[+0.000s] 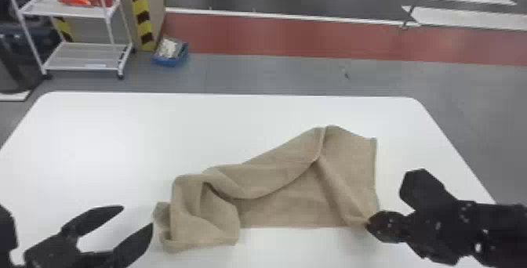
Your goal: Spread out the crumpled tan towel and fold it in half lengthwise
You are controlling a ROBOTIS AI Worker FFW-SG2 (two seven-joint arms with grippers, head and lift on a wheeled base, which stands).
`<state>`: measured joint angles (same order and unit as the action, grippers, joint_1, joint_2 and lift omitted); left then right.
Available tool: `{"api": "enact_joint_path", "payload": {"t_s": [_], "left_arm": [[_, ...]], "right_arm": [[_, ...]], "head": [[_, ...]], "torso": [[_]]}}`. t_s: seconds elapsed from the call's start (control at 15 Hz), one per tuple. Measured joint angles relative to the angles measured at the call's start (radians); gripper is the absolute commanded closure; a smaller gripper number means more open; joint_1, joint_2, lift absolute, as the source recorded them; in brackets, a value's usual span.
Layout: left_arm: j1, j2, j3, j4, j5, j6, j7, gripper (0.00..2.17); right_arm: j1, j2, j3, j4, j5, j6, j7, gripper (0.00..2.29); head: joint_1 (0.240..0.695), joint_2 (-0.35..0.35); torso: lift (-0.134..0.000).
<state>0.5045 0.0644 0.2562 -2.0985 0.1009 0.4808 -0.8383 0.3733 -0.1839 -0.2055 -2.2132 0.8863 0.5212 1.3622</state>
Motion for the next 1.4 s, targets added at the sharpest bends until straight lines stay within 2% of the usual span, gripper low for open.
{"api": "enact_joint_path", "payload": {"t_s": [0.4,0.73,1.2,1.4], "left_arm": [[-0.002,0.0,-0.022,-0.064,0.025,0.177,0.012,0.21],[-0.001,0.0,-0.065,-0.117,0.009,0.247,0.036,0.21],[0.018,0.0,-0.063,-0.241,0.014,0.38,0.043,0.21],[0.028,0.001,-0.092,-0.252,-0.006,0.401,0.062,0.21]], "right_arm": [[-0.017,0.001,0.019,0.041,0.02,-0.006,0.0,1.54],[-0.023,0.004,0.021,0.056,0.026,-0.008,0.0,1.54],[-0.044,0.009,0.038,0.082,0.041,-0.016,0.0,1.54],[-0.048,0.009,0.04,0.087,0.042,-0.018,0.0,1.54]], "head": [[0.695,-0.171],[0.695,-0.203],[0.695,-0.207],[0.695,-0.217]], "torso": [[-0.124],[-0.124],[-0.124],[-0.124]]}}
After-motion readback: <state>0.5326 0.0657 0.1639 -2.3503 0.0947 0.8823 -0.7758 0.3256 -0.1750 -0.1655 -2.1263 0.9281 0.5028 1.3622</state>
